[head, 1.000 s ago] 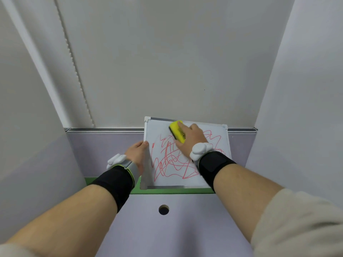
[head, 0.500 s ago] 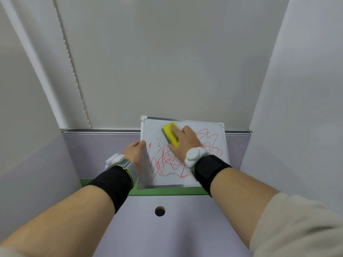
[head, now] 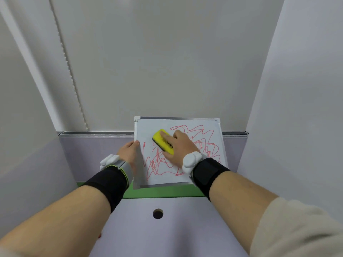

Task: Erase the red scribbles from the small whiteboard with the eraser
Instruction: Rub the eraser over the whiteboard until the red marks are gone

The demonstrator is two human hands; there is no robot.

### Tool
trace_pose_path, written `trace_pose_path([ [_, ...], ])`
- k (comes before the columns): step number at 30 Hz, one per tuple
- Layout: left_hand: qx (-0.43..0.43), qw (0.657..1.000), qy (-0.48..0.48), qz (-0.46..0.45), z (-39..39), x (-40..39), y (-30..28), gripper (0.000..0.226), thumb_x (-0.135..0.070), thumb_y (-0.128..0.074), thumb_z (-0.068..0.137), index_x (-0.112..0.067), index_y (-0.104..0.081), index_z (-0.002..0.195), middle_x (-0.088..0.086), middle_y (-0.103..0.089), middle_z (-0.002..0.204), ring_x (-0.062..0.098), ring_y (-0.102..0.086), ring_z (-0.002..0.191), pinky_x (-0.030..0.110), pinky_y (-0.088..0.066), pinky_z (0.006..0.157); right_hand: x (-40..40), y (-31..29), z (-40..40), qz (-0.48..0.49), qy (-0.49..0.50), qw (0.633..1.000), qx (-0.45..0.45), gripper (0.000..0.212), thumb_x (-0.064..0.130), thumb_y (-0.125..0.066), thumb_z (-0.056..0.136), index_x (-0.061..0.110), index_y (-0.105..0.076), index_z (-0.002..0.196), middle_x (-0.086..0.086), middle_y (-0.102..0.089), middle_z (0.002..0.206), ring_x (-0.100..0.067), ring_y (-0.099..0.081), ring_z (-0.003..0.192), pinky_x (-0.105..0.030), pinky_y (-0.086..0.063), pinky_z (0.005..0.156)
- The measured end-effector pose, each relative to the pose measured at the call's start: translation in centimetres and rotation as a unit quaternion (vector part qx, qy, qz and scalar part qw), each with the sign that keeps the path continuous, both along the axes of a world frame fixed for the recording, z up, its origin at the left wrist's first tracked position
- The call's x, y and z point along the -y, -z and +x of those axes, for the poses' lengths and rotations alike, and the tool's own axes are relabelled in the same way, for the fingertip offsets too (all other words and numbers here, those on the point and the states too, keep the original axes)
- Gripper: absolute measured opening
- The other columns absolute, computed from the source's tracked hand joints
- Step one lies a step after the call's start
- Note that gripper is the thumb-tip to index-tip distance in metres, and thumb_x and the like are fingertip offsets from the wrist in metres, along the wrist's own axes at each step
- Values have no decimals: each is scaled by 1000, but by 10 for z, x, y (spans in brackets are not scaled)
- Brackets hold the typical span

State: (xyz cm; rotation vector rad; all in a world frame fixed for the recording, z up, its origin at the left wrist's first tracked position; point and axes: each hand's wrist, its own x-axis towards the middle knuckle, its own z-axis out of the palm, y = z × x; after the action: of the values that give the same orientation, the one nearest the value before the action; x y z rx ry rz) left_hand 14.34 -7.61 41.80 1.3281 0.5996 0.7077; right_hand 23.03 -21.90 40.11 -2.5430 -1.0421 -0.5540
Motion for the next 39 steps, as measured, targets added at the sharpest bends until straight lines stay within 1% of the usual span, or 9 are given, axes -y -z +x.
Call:
trace_pose_path([
  [5,-11,1000,3,18,4,-11,4,12,-11,-53,99,-12,-63,104,10,-55,99,22,-48,92,27,-41,67,40,-16,30,70,166,982,-65,70,45,-55,88,30,-24,149,-15,-45,116,-36,-48,104,-39,-43,93],
  [8,-47,999,20,15,6,-19,10,28,-19,-56,98,-6,-70,118,5,-62,105,25,-57,98,33,-47,90,23,-4,13,52,90,993,-54,72,44,-57,88,28,-25,150,-12,-43,117,-33,-47,105,-38,-44,93],
  [12,-53,998,24,8,9,-30,16,17,-21,-59,95,-20,-71,83,9,-66,99,28,-61,96,39,-50,93,22,1,17,33,49,998,-29,70,41,-60,87,32,-29,148,-10,-43,112,-31,-47,104,-37,-45,90],
  [15,-59,998,25,12,10,-32,15,24,-22,-60,94,-13,-73,112,10,-70,107,35,-66,110,48,-50,103,46,-8,38,84,166,980,-78,70,44,-56,88,31,-24,149,-14,-43,119,-36,-47,107,-40,-43,96],
  [21,-55,998,36,-2,12,-34,18,23,-20,-58,94,-24,-65,72,9,-67,98,30,-63,97,46,-52,100,31,7,25,33,25,999,-3,71,42,-62,86,31,-29,148,-2,-36,101,-21,-40,92,-40,-47,88],
  [27,-44,998,43,-13,13,-35,16,17,-24,-60,95,-22,-72,106,11,-72,115,34,-66,109,49,-51,103,62,2,45,79,160,983,-51,72,48,-57,86,31,-25,148,-12,-44,110,-33,-49,99,-40,-47,91],
  [30,-49,997,45,-29,15,-38,18,11,-26,-60,94,-25,-71,94,8,-72,107,36,-66,110,52,-50,103,45,16,32,25,44,999,-9,74,47,-61,84,33,-27,148,-2,-38,100,-25,-45,94,-37,-47,83],
  [36,-45,997,52,-30,19,-46,22,14,-29,-61,93,-30,-69,81,-1,-72,92,33,-68,102,52,-53,99,86,1,60,106,216,968,-71,72,48,-59,86,32,-25,148,-14,-44,115,-36,-50,105,-40,-47,94],
  [39,-41,997,53,-33,21,-43,22,17,-26,-62,93,-29,-70,78,5,-74,99,31,-68,96,50,-54,97,66,11,42,69,112,991,-38,74,47,-59,85,32,-25,149,-7,-42,105,-27,-47,96,-37,-47,90],
])
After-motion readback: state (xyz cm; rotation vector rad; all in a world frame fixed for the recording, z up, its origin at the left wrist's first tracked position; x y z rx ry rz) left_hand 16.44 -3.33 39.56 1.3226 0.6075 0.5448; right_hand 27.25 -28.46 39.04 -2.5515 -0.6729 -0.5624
